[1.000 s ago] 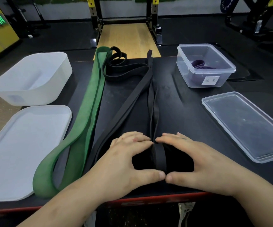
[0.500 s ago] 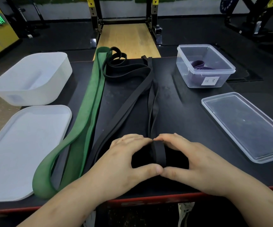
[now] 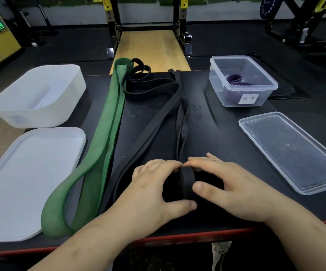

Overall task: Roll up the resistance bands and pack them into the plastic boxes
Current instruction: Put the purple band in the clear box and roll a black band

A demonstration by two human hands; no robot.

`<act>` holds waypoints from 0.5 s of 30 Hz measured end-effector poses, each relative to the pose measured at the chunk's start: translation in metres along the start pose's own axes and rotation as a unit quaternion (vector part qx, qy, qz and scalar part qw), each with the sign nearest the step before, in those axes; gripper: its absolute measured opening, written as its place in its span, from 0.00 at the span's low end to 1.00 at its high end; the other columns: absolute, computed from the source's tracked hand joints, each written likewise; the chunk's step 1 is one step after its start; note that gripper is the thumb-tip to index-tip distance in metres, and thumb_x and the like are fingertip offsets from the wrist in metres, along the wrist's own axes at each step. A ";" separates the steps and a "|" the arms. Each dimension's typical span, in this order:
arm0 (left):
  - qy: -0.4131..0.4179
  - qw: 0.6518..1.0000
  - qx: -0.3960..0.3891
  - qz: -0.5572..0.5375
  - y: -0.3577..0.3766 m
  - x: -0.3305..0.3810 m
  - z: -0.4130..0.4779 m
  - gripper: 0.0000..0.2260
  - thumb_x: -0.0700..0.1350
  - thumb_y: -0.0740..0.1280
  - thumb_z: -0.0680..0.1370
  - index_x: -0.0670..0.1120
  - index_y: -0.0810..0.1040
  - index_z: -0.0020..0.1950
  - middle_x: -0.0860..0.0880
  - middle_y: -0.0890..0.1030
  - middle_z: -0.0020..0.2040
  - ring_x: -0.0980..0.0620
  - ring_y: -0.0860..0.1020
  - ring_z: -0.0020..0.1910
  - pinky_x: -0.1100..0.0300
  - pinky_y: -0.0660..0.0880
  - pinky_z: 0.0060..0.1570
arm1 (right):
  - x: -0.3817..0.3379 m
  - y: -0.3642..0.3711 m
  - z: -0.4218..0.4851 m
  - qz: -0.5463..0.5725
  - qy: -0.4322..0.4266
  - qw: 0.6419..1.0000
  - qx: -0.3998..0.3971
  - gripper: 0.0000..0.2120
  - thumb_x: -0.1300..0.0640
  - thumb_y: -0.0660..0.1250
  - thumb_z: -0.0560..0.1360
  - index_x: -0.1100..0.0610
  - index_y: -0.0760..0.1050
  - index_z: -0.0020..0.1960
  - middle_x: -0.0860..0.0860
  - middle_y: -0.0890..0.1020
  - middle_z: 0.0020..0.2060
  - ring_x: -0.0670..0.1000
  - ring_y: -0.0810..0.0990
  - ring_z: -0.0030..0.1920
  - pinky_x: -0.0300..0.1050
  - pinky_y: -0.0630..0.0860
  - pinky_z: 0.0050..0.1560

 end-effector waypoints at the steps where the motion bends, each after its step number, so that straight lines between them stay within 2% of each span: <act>1: -0.001 1.000 0.002 -0.001 0.000 0.001 0.000 0.32 0.69 0.72 0.67 0.72 0.63 0.68 0.71 0.64 0.66 0.62 0.59 0.70 0.62 0.61 0.68 | 0.000 -0.001 0.002 0.005 -0.004 1.000 0.008 0.12 0.30 0.59 0.78 0.25 0.68 0.61 0.15 0.69 0.58 0.16 0.54 0.65 0.20 0.46 0.69; 4: 0.001 1.000 0.007 -0.006 -0.001 0.001 0.001 0.32 0.69 0.72 0.69 0.71 0.63 0.70 0.71 0.64 0.65 0.64 0.58 0.69 0.63 0.59 0.70 | 0.003 0.000 0.006 -0.013 0.006 1.000 0.025 0.15 0.28 0.55 0.77 0.24 0.68 0.62 0.23 0.66 0.64 0.18 0.52 0.68 0.23 0.46 0.72; 6: 0.015 1.000 0.009 -0.007 -0.003 0.001 0.002 0.31 0.69 0.72 0.69 0.68 0.66 0.70 0.70 0.66 0.65 0.67 0.58 0.69 0.61 0.58 0.73 | 0.002 0.003 0.006 -0.007 0.020 1.000 0.021 0.15 0.28 0.55 0.76 0.25 0.68 0.61 0.25 0.68 0.64 0.18 0.53 0.68 0.21 0.47 0.70; 8: 0.026 1.000 0.012 -0.006 -0.004 0.001 0.004 0.31 0.69 0.71 0.70 0.66 0.69 0.71 0.69 0.68 0.66 0.69 0.58 0.70 0.58 0.57 0.75 | -0.003 0.003 0.006 0.024 0.029 0.999 0.025 0.14 0.33 0.58 0.77 0.28 0.72 0.62 0.26 0.75 0.61 0.22 0.62 0.68 0.22 0.55 0.69; 11: 0.024 1.000 0.012 0.001 -0.007 0.002 0.004 0.36 0.67 0.73 0.71 0.61 0.67 0.76 0.69 0.63 0.67 0.70 0.55 0.69 0.63 0.53 0.74 | 0.003 -0.011 0.019 0.033 0.077 0.992 0.098 0.13 0.42 0.65 0.81 0.39 0.80 0.63 0.36 0.84 0.55 0.35 0.79 0.61 0.36 0.72 0.66; 13: 0.021 1.000 0.010 -0.004 -0.007 0.001 0.004 0.38 0.67 0.73 0.71 0.60 0.65 0.78 0.69 0.61 0.67 0.68 0.54 0.68 0.65 0.53 0.72 | 0.015 -0.033 0.040 -0.005 0.151 0.972 0.182 0.10 0.45 0.67 0.80 0.43 0.83 0.58 0.41 0.86 0.46 0.41 0.82 0.52 0.42 0.76 0.59; 15: 0.014 1.000 0.001 -0.013 -0.006 0.001 0.004 0.38 0.67 0.73 0.71 0.61 0.64 0.78 0.70 0.60 0.67 0.69 0.53 0.66 0.65 0.52 0.70 | 0.023 -0.052 0.066 -0.053 0.216 0.951 0.215 0.10 0.47 0.66 0.80 0.48 0.84 0.53 0.45 0.85 0.44 0.49 0.82 0.50 0.43 0.74 0.52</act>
Point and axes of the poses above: each hand's wrist, its own z-axis towards the middle knuckle, its own y-axis out of the palm, x = y × z, the point moved 4 cm from there along z, towards the middle knuckle
